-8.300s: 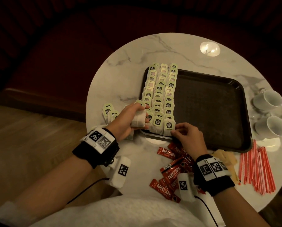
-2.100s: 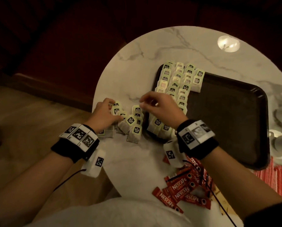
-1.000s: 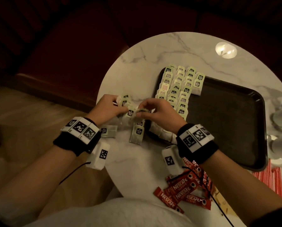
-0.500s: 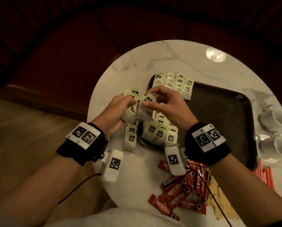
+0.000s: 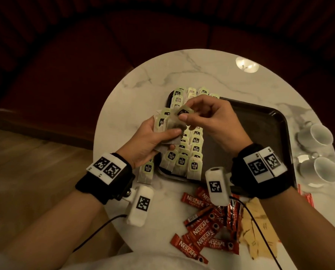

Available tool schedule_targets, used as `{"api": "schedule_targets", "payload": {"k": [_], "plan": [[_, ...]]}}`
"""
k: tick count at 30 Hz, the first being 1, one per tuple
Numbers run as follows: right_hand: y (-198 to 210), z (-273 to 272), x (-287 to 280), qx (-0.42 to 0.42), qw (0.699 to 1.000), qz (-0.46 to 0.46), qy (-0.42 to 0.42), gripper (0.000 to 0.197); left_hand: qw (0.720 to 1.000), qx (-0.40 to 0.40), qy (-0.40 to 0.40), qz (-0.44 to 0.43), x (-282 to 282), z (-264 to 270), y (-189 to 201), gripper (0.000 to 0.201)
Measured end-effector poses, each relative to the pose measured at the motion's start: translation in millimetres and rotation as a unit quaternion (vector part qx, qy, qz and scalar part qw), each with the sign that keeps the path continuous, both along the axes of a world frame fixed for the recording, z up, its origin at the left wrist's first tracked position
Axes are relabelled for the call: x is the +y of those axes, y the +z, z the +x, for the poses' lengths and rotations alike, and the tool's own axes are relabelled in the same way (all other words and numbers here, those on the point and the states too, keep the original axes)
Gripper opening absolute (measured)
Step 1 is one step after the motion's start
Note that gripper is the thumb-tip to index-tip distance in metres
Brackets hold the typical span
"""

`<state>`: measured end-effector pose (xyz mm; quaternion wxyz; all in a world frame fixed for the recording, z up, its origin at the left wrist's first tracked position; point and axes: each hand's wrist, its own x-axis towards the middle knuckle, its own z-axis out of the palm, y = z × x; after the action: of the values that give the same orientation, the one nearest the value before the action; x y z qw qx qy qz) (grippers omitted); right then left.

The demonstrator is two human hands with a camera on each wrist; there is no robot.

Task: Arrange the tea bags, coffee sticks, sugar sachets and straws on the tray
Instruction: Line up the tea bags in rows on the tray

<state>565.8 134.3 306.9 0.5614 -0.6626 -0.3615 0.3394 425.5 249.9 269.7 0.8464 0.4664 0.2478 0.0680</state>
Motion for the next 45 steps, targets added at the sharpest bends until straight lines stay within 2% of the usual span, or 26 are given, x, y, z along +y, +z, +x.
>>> {"api": "schedule_targets", "payload": {"k": [6, 12, 18, 23, 30, 38, 45], "plan": [[-5, -2, -7, 0.035, 0.999, 0.009, -0.018, 0.012, 1.000, -0.017, 0.013, -0.001, -2, 8, 1, 0.041], [-5, -2, -8, 0.018, 0.999, 0.005, -0.034, 0.012, 0.999, -0.032, 0.003, 0.011, -5, 12, 4, 0.040], [-8, 1, -9, 0.005, 0.999, -0.020, -0.033, 0.022, 0.999, -0.034, 0.002, 0.022, -7, 15, 4, 0.033], [-8, 4, -11, 0.025, 0.998, -0.015, -0.056, 0.016, 0.999, -0.031, 0.004, 0.021, -6, 14, 3, 0.029], [-7, 12, -11, 0.026, 0.996, -0.012, -0.090, 0.016, 0.999, -0.020, -0.001, 0.034, -6, 15, 4, 0.037], [-6, 5, -16, 0.053, 0.998, -0.021, -0.035, 0.026, 0.999, -0.029, 0.000, 0.028, -10, 16, 6, 0.036], [-4, 7, -20, 0.024, 0.998, -0.013, -0.052, 0.015, 0.998, -0.025, -0.001, 0.053, -11, 18, 8, 0.032]]}}
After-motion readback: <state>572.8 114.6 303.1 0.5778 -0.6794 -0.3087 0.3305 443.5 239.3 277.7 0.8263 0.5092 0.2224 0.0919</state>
